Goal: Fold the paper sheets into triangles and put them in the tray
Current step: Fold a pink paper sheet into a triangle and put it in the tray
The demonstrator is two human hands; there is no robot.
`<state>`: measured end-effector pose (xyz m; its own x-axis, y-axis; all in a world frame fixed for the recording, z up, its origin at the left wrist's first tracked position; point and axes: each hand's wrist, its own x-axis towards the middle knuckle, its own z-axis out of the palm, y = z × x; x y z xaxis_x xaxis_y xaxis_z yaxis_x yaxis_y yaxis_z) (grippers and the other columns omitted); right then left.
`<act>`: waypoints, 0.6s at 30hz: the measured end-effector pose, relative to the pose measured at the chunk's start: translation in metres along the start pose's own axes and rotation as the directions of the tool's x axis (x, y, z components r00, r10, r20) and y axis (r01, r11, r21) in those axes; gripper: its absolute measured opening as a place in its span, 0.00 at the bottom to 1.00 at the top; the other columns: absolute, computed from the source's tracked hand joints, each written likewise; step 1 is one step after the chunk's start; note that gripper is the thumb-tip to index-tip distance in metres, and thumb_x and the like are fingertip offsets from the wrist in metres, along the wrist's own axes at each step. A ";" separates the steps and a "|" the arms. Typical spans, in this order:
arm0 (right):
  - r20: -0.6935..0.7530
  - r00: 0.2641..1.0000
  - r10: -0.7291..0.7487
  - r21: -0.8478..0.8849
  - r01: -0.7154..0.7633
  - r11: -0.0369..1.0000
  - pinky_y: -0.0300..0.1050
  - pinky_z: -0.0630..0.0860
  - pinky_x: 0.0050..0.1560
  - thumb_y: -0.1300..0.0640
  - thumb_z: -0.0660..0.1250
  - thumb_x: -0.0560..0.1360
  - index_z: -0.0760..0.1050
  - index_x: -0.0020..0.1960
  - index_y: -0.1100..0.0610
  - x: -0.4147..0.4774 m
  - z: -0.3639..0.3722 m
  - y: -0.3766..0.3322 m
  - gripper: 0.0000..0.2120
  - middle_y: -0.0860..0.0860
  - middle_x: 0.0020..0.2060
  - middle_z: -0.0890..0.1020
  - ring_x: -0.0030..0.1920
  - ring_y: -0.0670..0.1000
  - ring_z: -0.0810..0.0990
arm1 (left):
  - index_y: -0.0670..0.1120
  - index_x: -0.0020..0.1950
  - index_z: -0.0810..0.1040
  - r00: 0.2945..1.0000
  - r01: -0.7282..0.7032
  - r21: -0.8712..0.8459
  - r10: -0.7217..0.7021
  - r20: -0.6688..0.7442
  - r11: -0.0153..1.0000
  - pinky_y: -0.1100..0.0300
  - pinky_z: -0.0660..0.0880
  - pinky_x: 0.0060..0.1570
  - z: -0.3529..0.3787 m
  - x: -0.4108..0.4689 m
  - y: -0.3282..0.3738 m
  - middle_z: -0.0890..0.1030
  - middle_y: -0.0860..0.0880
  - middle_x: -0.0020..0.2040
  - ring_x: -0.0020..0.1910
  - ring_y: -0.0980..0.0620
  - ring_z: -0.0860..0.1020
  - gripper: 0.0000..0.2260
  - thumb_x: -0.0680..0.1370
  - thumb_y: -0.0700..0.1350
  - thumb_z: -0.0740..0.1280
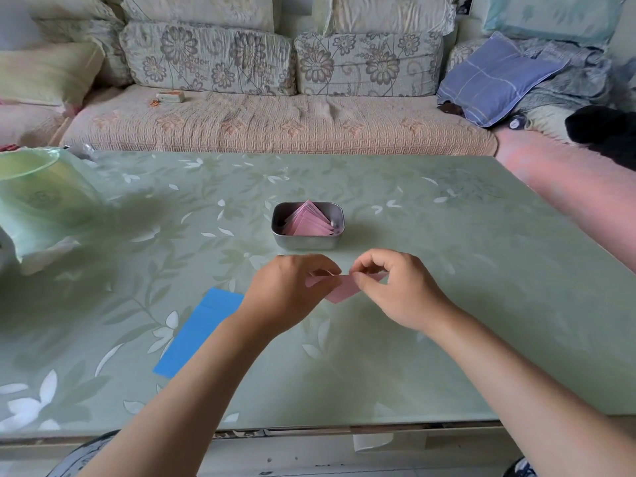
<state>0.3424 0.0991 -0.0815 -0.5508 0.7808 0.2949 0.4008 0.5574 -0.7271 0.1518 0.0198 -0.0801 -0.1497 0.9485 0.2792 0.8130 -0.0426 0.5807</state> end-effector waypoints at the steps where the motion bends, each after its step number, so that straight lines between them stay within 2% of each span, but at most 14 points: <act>1: 0.002 1.000 0.001 -0.005 -0.001 1.000 0.28 0.72 0.43 0.59 0.70 0.75 0.80 0.40 0.46 0.000 0.000 -0.001 0.09 0.38 0.38 0.83 0.41 0.40 0.80 | 0.59 0.48 0.83 1.000 -0.015 0.010 0.016 -0.010 1.000 0.58 0.77 0.40 0.000 -0.001 0.001 0.83 0.62 0.41 0.41 0.58 0.79 0.04 0.76 0.55 0.70; 3: -0.010 1.000 -0.006 -0.027 0.006 1.000 0.32 0.73 0.43 0.59 0.70 0.74 0.79 0.40 0.47 -0.001 -0.001 -0.002 0.08 0.39 0.37 0.82 0.41 0.42 0.80 | 0.58 0.45 0.84 0.999 -0.030 0.033 0.031 -0.034 0.999 0.58 0.76 0.38 0.000 -0.002 0.002 0.83 0.61 0.39 0.38 0.58 0.78 0.03 0.76 0.54 0.70; 6: -0.052 0.991 -0.125 -0.138 0.117 0.984 0.47 0.76 0.47 0.59 0.71 0.71 0.80 0.40 0.51 -0.002 0.000 -0.008 0.04 0.41 0.35 0.81 0.39 0.45 0.79 | 0.58 0.45 0.84 0.998 -0.039 0.054 0.041 -0.047 0.998 0.58 0.76 0.37 0.002 -0.003 0.006 0.84 0.60 0.39 0.38 0.56 0.79 0.04 0.76 0.54 0.70; 8: -0.054 0.980 -0.192 -0.196 0.178 0.964 0.52 0.74 0.46 0.54 0.69 0.70 0.79 0.38 0.52 -0.003 0.003 -0.013 0.03 0.41 0.34 0.80 0.38 0.48 0.79 | 0.57 0.44 0.84 0.998 -0.047 0.043 0.049 -0.046 0.998 0.57 0.77 0.39 0.003 -0.003 0.010 0.84 0.59 0.39 0.38 0.56 0.80 0.04 0.75 0.53 0.70; 11: -0.075 0.968 -0.240 -0.278 0.211 0.937 0.52 0.72 0.46 0.48 0.65 0.69 0.77 0.36 0.52 -0.003 0.006 -0.017 0.09 0.42 0.32 0.79 0.36 0.49 0.78 | 0.55 0.42 0.84 0.997 -0.058 -0.001 0.058 -0.046 0.998 0.55 0.77 0.40 0.004 -0.004 0.011 0.84 0.58 0.38 0.37 0.56 0.80 0.03 0.75 0.50 0.71; 14: -0.084 0.965 -0.249 -0.324 0.210 0.922 0.52 0.72 0.46 0.50 0.68 0.67 0.76 0.34 0.51 -0.003 0.007 -0.018 0.06 0.42 0.30 0.79 0.34 0.47 0.77 | 0.54 0.42 0.84 0.996 -0.075 -0.032 0.074 -0.045 0.997 0.56 0.77 0.39 0.002 -0.005 0.011 0.80 0.59 0.34 0.35 0.58 0.77 0.03 0.74 0.49 0.72; 18: -0.071 0.973 -0.220 -0.355 0.181 0.917 0.52 0.72 0.48 0.53 0.71 0.66 0.76 0.34 0.51 -0.001 0.006 -0.016 0.05 0.42 0.31 0.80 0.32 0.46 0.77 | 0.53 0.41 0.84 0.994 -0.097 -0.017 0.096 -0.046 0.995 0.58 0.74 0.38 0.000 -0.004 0.011 0.76 0.59 0.34 0.35 0.58 0.74 0.03 0.75 0.48 0.71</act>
<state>0.3319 0.0877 -0.0741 -0.5724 0.6571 0.4905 0.5275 0.7530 -0.3932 0.1618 0.0157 -0.0750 -0.0968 0.9244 0.3689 0.8141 -0.1397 0.5637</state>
